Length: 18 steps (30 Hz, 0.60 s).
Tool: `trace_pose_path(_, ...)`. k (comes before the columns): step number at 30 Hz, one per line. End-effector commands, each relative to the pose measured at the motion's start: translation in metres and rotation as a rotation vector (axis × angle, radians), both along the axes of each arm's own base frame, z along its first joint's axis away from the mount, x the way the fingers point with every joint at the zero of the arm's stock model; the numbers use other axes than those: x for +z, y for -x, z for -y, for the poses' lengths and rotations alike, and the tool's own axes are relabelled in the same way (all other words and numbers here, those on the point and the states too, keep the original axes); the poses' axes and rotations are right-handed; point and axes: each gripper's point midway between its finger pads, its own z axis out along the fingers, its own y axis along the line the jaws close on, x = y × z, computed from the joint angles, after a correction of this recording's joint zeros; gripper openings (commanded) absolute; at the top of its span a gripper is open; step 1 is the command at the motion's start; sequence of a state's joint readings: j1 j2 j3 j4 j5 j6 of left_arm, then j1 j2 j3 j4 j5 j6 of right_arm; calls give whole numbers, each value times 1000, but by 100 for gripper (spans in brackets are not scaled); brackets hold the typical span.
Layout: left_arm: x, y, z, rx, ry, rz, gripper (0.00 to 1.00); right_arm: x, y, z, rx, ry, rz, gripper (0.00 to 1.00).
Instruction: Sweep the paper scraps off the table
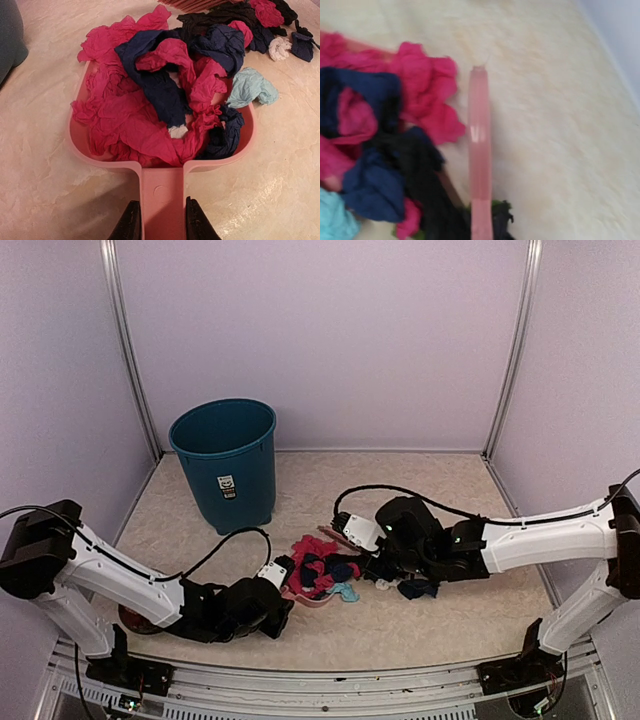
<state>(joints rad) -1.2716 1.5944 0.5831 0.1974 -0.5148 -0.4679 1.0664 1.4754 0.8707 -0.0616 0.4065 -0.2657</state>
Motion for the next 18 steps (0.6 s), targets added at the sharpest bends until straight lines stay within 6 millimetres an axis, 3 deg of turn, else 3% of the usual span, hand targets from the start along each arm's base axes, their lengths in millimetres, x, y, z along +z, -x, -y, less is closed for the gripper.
trace_pose_path(1,-8,4,3,-29,-9,20,0,27,-11,27,-141,-55,75,0)
trace_pose_path(10,16,-1,12,-33,48,101,0,60,-14,67,-263,-188,123,0)
trace_pose_path(18,54,-9,13,-19,83,183,0,72,-12,89,-317,-244,154,0)
